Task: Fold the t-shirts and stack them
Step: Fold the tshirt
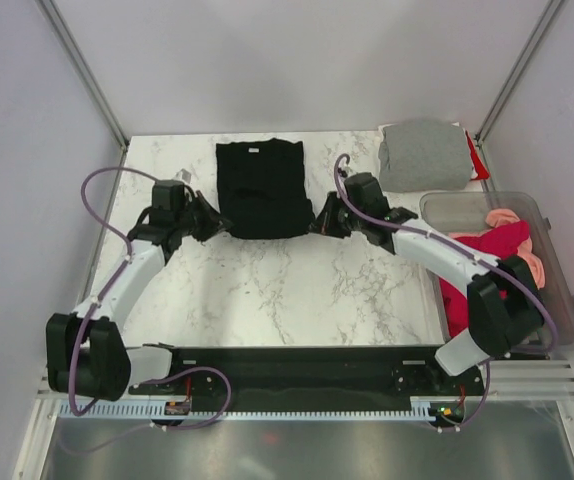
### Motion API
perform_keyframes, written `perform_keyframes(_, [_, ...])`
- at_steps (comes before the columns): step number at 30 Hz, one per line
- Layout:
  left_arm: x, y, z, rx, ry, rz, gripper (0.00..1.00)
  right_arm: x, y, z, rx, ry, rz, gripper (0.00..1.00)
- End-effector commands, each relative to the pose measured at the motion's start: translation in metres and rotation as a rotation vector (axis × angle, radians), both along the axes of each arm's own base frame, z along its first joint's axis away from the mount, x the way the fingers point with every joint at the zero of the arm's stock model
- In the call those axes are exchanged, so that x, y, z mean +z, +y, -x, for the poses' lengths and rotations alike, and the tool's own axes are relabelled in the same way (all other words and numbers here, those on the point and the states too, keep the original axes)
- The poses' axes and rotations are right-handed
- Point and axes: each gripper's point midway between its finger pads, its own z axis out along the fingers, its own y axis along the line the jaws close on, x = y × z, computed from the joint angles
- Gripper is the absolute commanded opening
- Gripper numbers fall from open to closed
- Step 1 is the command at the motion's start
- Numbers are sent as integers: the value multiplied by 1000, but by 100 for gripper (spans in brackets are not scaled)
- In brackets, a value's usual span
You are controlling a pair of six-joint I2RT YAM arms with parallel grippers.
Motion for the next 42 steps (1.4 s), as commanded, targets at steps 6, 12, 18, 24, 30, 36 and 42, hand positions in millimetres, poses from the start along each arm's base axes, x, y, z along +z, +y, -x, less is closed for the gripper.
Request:
perform_keyframes(6, [-90,5,102,24,279,49,2,-62,-26,90,-10,150,58,0])
perform_keyframes(12, [-80,5,142,53,285,109,2,-55,-34,137,-22,161,85,0])
perform_keyframes(18, [-60,1,179,32,265,99,2,-54,-30,201,-32,214,36,0])
perform_keyframes(24, [-30,9,188,24,211,25,2,-30,-16,218,-16,169,52,0])
perform_keyframes(30, [3,16,164,28,147,-59,2,29,-24,170,-119,-17,190,0])
perform_keyframes(36, [17,14,125,40,129,-114,2,51,-26,117,-129,-57,261,0])
perform_keyframes(42, [38,8,75,47,107,-156,2,59,-29,67,-129,-63,301,0])
